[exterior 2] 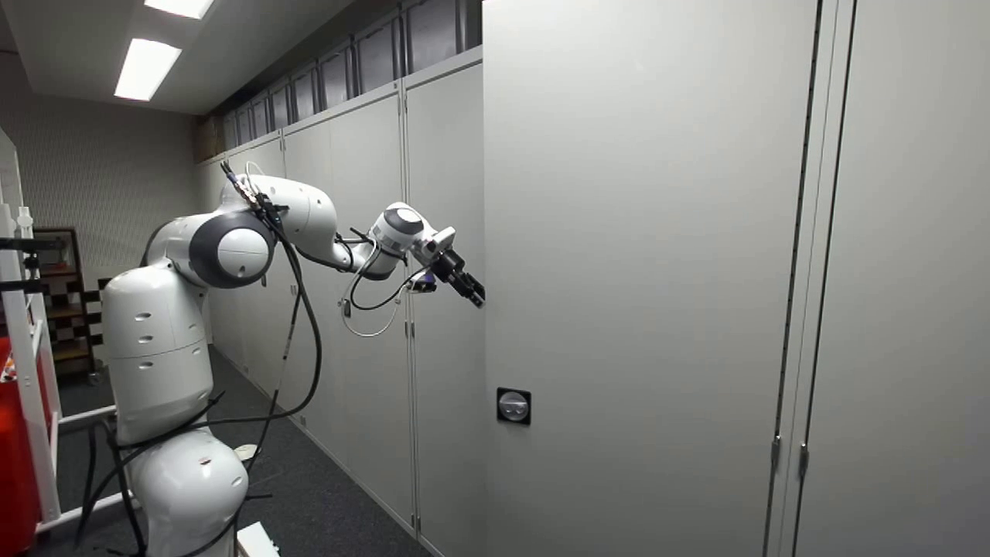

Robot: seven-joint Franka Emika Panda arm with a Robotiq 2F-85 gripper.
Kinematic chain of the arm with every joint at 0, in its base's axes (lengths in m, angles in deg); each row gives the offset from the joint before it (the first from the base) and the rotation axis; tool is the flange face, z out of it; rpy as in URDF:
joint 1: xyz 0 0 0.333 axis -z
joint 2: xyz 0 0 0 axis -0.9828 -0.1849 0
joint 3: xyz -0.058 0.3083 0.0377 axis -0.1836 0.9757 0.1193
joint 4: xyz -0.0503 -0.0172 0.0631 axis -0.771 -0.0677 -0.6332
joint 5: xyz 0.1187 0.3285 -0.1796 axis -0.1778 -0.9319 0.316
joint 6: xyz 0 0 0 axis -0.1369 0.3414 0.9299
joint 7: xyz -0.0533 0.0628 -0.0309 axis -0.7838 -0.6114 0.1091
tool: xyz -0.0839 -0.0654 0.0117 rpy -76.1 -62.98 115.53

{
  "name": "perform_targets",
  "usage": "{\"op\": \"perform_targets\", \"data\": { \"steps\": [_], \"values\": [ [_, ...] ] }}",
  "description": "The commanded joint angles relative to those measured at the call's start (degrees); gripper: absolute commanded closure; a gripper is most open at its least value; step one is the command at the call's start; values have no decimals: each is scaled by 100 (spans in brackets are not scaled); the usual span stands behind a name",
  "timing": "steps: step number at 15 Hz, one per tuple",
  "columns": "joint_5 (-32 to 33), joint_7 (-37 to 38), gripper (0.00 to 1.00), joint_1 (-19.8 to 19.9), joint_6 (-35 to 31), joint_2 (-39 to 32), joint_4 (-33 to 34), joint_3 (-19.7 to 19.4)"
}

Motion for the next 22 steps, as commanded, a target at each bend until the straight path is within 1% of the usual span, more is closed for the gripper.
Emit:
{"op": "perform_targets", "data": {
  "steps": [1,15,22],
  "values": [
    [-78,75,0,220,143,435,-390,98],
    [-158,224,0,388,171,979,-929,129],
    [-390,245,0,499,86,1356,-1267,113]
  ]
}}
